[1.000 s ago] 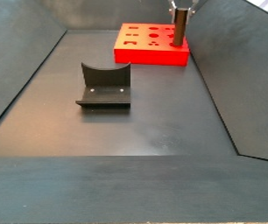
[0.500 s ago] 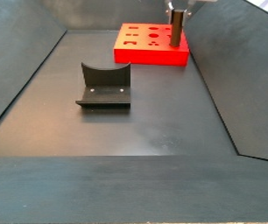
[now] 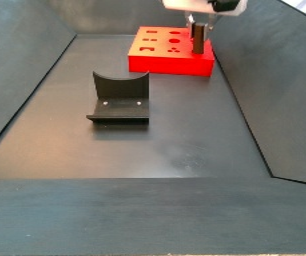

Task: Pick up the hexagon object. Move up. Place the hexagon object on the fixture. Regrasp the hexagon object. Move to above the board. Insert the hexagon object.
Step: Insert the hexagon object.

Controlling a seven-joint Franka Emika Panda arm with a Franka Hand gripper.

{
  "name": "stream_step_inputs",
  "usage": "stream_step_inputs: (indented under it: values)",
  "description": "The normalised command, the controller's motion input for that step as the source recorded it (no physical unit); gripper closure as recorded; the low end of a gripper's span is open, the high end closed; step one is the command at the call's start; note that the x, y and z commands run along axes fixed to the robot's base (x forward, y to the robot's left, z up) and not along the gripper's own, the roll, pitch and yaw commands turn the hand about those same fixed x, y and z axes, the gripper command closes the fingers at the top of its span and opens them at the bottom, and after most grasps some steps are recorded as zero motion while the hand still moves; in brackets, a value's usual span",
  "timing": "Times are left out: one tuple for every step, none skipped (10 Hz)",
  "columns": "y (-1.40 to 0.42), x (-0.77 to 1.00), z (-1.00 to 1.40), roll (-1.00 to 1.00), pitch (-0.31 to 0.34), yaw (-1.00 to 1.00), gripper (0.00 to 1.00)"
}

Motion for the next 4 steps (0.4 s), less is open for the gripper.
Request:
stream_step_inputs:
  values:
    - [0.0, -0.04, 0.0, -0.04, -0.069, 0.0, 1.0]
    - [0.0, -0.01, 0.0, 0.0, -0.026, 0.0, 1.0]
    - [0.0, -0.03, 0.0, 0.0, -0.023, 0.0, 1.0]
    - [0.01, 0.0, 0.0, 0.0, 0.0, 0.0, 1.0]
